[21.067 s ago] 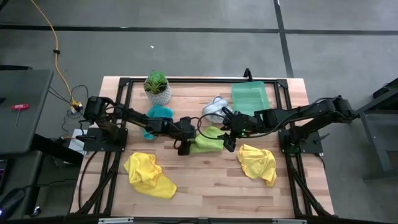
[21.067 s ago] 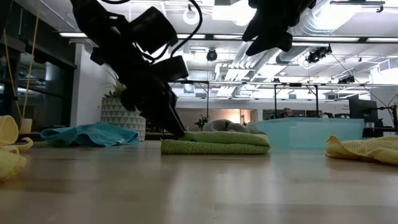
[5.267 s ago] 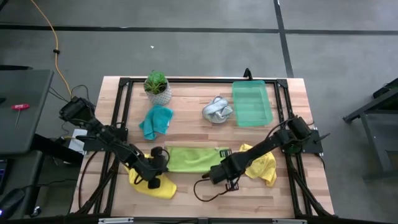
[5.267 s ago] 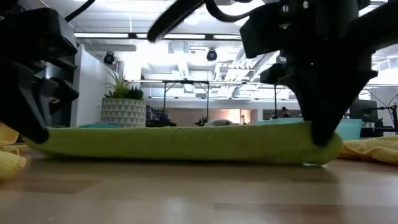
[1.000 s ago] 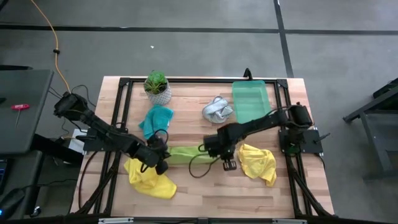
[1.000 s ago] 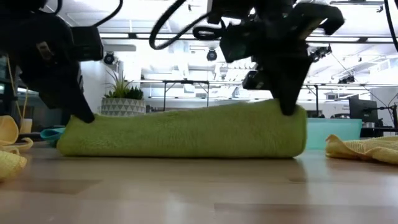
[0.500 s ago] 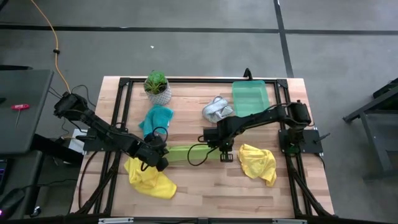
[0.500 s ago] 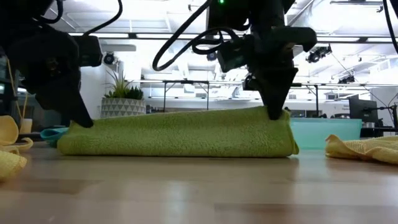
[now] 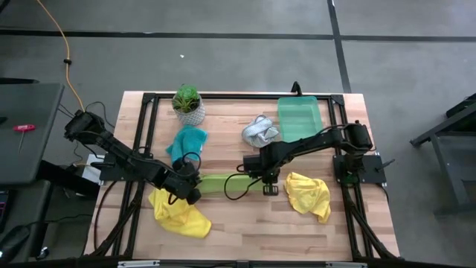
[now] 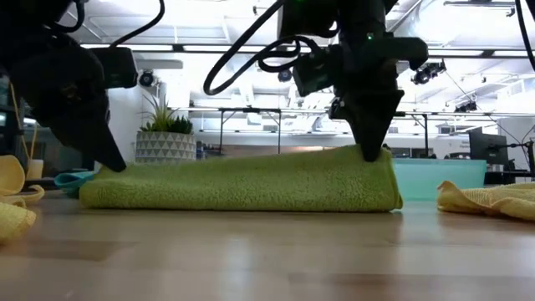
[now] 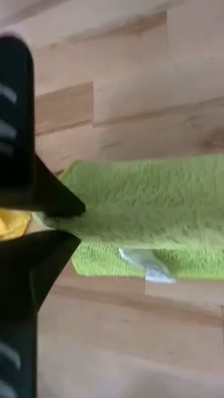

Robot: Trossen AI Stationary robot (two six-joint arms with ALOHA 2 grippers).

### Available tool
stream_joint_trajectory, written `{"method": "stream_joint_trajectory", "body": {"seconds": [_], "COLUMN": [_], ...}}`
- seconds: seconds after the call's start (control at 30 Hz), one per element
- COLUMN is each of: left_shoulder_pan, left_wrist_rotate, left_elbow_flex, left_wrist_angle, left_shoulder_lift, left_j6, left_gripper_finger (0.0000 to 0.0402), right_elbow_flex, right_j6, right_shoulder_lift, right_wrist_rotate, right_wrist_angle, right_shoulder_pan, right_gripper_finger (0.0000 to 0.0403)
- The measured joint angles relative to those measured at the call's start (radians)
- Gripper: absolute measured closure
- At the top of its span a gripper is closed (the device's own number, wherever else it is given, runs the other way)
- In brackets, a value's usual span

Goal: Fold microfiber towels
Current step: Fold the green microfiber cloth

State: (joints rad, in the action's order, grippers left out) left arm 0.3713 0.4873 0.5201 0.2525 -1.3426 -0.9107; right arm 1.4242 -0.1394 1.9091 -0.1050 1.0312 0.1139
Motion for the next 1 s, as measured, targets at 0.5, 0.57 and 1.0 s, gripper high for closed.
{"method": "stream_joint_trajectory", "body": {"seconds": [0.5, 0.57, 1.0], "left_shoulder_pan": [-0.082, -0.071, 0.025], "left_wrist_rotate": [0.003, 0.003, 0.120], "left_elbow_flex": [0.000, 0.002, -0.113], "left_wrist_angle": [0.105, 0.066, -0.391], "left_shoulder_lift": [0.146, 0.162, 0.027], "left_j6": [0.125, 0.155, 0.242], "left_gripper_finger": [0.0233, 0.0230, 0.0317], "right_elbow_flex": [-0.021, -0.087, -0.501], "right_j6": [0.099, 0.118, -0.152], "right_shoulder_lift": [-0.046, -0.098, -0.457], "right_wrist_rotate": [0.088, 0.045, -0.019], "right_wrist_angle": [0.143, 0.076, -0.496], "right_shoulder_pan": [-0.023, -0.019, 0.006], "right_gripper_finger": [0.0204, 0.0203, 0.0306]}}
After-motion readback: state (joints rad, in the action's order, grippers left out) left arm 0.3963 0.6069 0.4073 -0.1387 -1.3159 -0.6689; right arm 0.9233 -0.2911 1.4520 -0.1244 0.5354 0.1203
